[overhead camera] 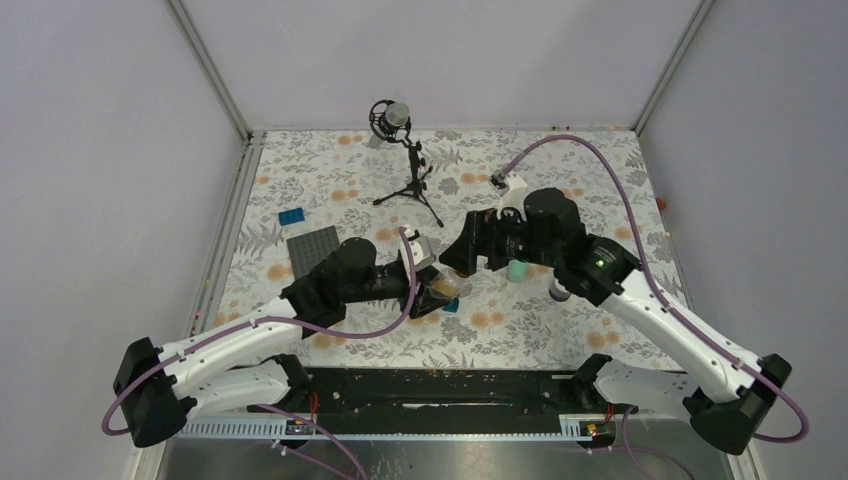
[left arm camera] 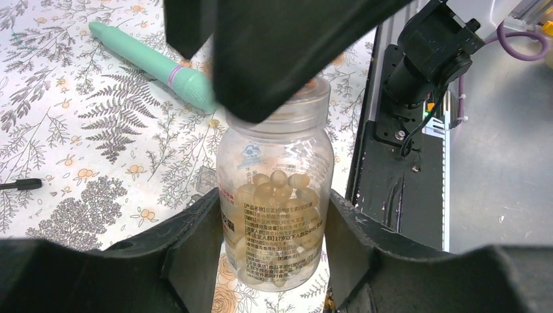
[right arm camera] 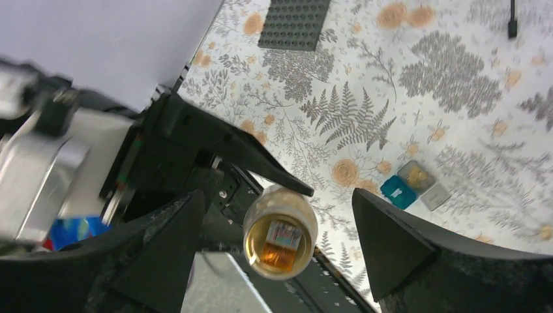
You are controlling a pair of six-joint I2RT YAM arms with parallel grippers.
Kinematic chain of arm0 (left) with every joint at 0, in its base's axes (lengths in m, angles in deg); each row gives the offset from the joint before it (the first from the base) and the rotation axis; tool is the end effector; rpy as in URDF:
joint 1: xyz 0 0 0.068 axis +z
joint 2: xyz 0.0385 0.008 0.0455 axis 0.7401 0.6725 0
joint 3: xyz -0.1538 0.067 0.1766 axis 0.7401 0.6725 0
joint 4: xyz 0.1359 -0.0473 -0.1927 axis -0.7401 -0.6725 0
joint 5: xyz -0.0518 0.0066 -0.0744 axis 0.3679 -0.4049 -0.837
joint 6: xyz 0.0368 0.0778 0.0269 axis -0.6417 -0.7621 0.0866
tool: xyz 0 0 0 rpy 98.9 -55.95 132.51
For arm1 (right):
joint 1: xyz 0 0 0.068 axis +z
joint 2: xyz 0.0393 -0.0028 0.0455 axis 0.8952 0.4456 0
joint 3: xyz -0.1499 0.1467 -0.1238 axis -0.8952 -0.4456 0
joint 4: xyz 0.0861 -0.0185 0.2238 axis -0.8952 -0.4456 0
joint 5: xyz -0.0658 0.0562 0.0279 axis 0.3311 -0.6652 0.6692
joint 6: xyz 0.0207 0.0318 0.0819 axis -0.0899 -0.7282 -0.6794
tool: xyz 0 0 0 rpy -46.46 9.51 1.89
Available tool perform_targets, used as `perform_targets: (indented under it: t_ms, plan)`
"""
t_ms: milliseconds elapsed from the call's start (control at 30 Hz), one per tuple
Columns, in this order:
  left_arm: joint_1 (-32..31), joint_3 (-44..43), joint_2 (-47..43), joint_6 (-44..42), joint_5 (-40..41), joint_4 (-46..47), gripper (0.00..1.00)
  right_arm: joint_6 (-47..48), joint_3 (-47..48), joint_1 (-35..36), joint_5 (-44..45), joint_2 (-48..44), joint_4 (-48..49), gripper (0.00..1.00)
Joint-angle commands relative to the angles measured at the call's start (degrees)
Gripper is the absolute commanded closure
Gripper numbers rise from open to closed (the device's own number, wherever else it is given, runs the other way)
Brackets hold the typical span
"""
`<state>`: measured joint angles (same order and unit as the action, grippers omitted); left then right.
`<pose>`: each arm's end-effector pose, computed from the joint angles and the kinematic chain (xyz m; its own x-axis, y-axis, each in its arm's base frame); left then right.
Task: Sort the pills into containers
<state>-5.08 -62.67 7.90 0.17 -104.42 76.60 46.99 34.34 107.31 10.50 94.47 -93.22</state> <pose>0.1348 -0.2310 0.2622 -0.1789 0.2078 -0.9617 0.9599 0.2514 -0.1242 0.1859 0.2042 0.3290 -0.6602 0.0777 -0.7471 -0.5657 0.6028 0.5626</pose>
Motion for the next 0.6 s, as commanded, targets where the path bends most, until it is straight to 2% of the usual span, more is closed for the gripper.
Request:
perform_targets:
  t_ms: [0, 133, 233, 300, 433, 567]
  plan:
    - [-0.09, -1.49, -1.60, 0.00, -2.57, 4.58, 1.00, 15.02, 1.42, -0.73, -8.21, -4.62, -2.64, 0.08]
    - [-0.10, -1.97, -1.94, -0.62, -6.85, 3.58, 1.00, 26.24, 2.35, -0.75, -16.89, -4.55, -9.77, 0.11]
    - [-0.15, -2.35, -2.09, -2.04, -9.95, 2.70, 1.00, 30.16, 3.50, -0.70, -18.26, -3.58, -13.42, 0.21]
    - [-0.12, -2.48, -2.14, -2.39, -11.64, 2.39, 1.00, 31.05, 4.36, -0.71, -17.91, -2.69, -14.59, 0.32]
    - [-0.15, -2.73, -1.95, -2.97, -14.38, 2.16, 1.00, 28.70, 6.01, -0.78, -17.02, -1.16, -12.92, 0.67]
    - [-0.09, -3.26, -1.60, -3.17, -15.04, 1.59, 1.00, 24.42, 5.98, -0.75, -16.47, 0.41, -9.67, 0.79]
